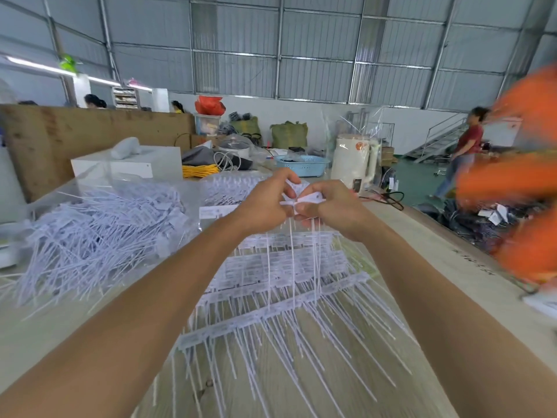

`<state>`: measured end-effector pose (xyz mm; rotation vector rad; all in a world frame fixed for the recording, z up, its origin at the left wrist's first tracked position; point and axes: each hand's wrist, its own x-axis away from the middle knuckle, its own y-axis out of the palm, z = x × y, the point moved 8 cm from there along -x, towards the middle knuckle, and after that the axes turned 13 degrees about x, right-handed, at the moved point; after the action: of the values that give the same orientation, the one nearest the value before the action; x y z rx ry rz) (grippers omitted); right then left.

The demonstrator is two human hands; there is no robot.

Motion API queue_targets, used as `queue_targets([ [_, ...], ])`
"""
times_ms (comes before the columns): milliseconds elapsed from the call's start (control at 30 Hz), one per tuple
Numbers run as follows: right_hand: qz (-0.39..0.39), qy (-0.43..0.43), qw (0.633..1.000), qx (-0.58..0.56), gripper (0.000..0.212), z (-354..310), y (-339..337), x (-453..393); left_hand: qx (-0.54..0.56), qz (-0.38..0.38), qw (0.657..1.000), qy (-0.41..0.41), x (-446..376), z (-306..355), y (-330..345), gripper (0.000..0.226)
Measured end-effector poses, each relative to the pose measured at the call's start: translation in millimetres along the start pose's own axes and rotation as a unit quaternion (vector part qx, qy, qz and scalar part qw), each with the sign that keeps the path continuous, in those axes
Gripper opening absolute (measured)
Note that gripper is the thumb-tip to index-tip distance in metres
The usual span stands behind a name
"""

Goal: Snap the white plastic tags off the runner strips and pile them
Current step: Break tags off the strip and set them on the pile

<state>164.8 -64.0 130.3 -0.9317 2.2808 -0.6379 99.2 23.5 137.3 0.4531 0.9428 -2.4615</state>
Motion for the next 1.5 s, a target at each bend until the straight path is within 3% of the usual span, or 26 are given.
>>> queue_targets([
  [100, 0.026, -0.004, 1.0, -0.008, 0.015, 1.9, -2.5, -2.5, 0.012, 0.024, 1.0, -0.016, 0.7, -8.6, -10.5, 0.039],
  [233, 0.047, 0.0, 0.999, -0.026, 0.019, 6.2, -1.3, -3.8, -0.037, 0.012, 0.998, -0.045, 3.8, -21.0, -12.6, 0.012],
  [367, 0.068, -0.014, 0.998, 0.0, 0.024, 5.7, 2.5, -3.2, -0.006, 0.01, 0.998, -0.057, 6.6, -26.4, -8.2, 0.034],
  [633, 0.149, -0.058, 0.985, 0.063, 0.025, 8.4, 11.5, 1.8, 0.163, 0.026, 0.975, -0.146, 10.1, -38.2, -3.1, 0.025],
  [733, 0.222, -0.099, 0.961, 0.131, 0.017, 9.4, 2.5, 8.9, 0.185, 0.011, 0.963, -0.196, 11.1, -47.8, -4.5, 0.033],
  [867, 0.326, -0.038, 0.944, -0.005, 0.017, 24.1, -37.0, 16.1, 0.152, 0.005, 0.971, -0.186, 15.2, -56.5, -8.5, 0.036],
  [933, 0.368, -0.061, 0.927, -0.045, 0.015, 9.9, -54.5, 19.3, 0.152, -0.009, 0.976, -0.155, 18.6, -51.1, -5.8, 0.036],
  [1000, 0.402, -0.097, 0.909, -0.052, 0.016, -10.3, -69.4, 23.5, 0.117, -0.062, 0.982, -0.135, 23.7, -42.1, 5.5, 0.032],
  [1067, 0.408, -0.107, 0.906, -0.016, 0.017, -24.1, -79.8, 23.7, -0.04, -0.164, 0.976, -0.14, 34.8, -36.5, 26.4, 0.063],
  [1133, 0.343, -0.089, 0.931, 0.088, 0.018, -33.0, -78.6, 16.1, -0.222, -0.251, 0.928, -0.161, 50.3, -39.5, 46.0, 0.102],
  [1200, 0.218, -0.07, 0.943, 0.242, 0.021, -32.9, -60.7, 8.5, -0.313, -0.304, 0.887, -0.15, 63.4, -43.8, 67.7, 0.107],
  [1300, -0.047, -0.034, 0.883, 0.466, 0.022, -2.5, -13.7, 9.8, -0.328, -0.372, 0.852, -0.168, 80.5, -56.8, 94.2, 0.117],
  [1400, -0.295, 0.05, 0.843, 0.447, 0.034, 50.9, 30.4, 35.3, -0.302, -0.394, 0.846, -0.195, 85.2, -63.0, 101.2, 0.115],
  [1500, -0.373, 0.042, 0.827, 0.418, 0.049, 80.5, 57.6, 53.3, -0.253, -0.39, 0.862, -0.201, 79.5, -65.5, 96.7, 0.11],
])
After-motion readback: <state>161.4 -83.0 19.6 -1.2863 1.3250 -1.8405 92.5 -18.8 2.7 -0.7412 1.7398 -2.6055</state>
